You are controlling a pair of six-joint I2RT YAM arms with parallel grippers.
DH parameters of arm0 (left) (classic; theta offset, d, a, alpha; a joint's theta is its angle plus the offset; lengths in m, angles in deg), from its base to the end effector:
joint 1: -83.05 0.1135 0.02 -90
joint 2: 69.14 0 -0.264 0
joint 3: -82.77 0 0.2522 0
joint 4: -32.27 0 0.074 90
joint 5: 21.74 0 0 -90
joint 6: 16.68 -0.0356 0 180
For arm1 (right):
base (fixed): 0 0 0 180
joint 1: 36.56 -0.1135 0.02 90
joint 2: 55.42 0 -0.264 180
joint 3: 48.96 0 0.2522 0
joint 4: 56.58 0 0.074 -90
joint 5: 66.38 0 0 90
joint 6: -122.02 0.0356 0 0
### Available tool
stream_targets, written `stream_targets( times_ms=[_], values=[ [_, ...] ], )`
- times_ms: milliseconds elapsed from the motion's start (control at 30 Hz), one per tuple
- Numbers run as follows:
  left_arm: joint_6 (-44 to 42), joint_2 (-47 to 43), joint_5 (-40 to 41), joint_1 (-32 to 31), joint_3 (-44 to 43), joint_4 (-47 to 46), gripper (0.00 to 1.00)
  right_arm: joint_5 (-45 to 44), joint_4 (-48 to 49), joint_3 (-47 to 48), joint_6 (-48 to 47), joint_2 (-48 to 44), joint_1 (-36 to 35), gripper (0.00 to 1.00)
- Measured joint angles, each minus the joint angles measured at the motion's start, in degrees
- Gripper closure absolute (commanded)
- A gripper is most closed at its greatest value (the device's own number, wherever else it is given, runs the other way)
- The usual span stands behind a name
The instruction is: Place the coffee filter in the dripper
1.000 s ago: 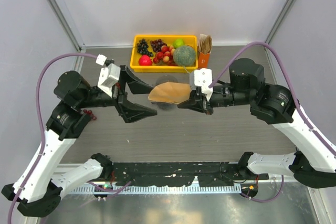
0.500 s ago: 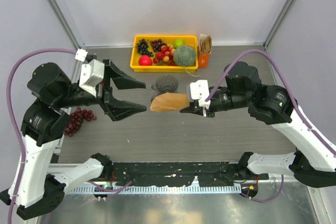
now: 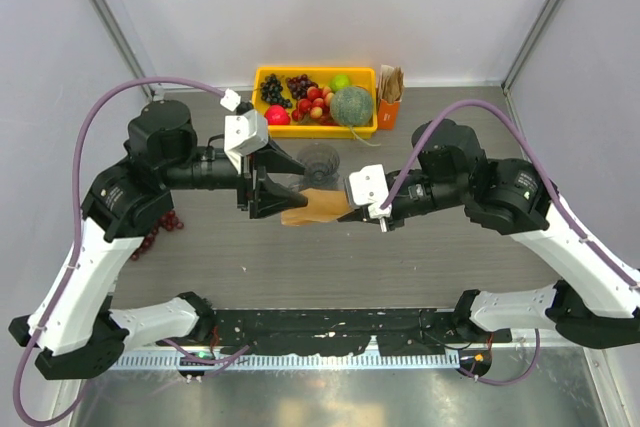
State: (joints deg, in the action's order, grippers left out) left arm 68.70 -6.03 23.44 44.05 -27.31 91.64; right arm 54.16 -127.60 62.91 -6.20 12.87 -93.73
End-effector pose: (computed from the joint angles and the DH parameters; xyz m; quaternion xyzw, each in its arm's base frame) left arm 0.1160 -0.1263 0.5120 0.4895 0.5802 -0.4550 0.4656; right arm 0.0921 0.1761 0.4844 -0.7018 0.4538 0.3045 0.4570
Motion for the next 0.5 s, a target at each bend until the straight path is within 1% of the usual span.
stream_targets(
  times_ms=[100, 200, 233, 267, 300, 333, 367, 400, 433, 467, 500],
  values=[
    [-1.53, -0.02, 0.61, -0.94, 0.0, 0.72, 0.4, -0.39, -0.35, 0.11, -0.72, 0.0, -0.37, 0.95],
    [-2.16, -0.02, 0.61, -1.9, 0.31, 1.03, 0.5, -0.76, -0.66, 0.72, -0.98, 0.28, -0.46, 0.94],
    [-2.36, -0.04, 0.57, -2.16, 0.61, 1.01, 0.55, -0.94, -0.66, 1.05, -0.98, 0.5, -0.46, 0.92],
    [-2.4, -0.07, 0.55, -2.38, 0.98, 0.98, 0.64, -1.11, -0.68, 1.36, -0.98, 0.68, -0.46, 0.91],
    [-2.32, -0.09, 0.46, -2.6, 1.53, 0.98, 0.77, -1.31, -0.59, 1.66, -0.94, 0.92, -0.48, 0.87],
    [-2.03, -0.09, 0.44, -2.75, 2.23, 0.9, 0.91, -1.57, -0.35, 1.84, -0.83, 1.11, -0.48, 0.83],
    [-1.25, -0.09, 0.48, -2.89, 2.84, 0.83, 1.0, -2.01, -0.04, 1.86, -0.61, 1.2, -0.46, 0.73],
    [-0.72, -0.11, 0.79, -2.91, 3.8, 0.26, 1.0, -2.51, 0.22, 1.88, -0.26, 1.22, -0.44, 0.66],
    [0.17, -0.2, 1.27, -2.93, 4.55, -0.28, 1.0, -3.06, 0.46, 1.86, 0.52, 1.22, -0.09, 0.51],
    [1.38, -0.31, 2.29, -2.93, 5.51, -1.18, 1.0, -3.43, 0.87, 1.86, 1.29, 1.2, 0.39, 0.46],
    [2.8, -0.42, 3.8, -2.95, 6.27, -1.84, 1.0, -3.67, 1.38, 1.84, 2.43, 1.16, 1.14, 0.36]
  ],
)
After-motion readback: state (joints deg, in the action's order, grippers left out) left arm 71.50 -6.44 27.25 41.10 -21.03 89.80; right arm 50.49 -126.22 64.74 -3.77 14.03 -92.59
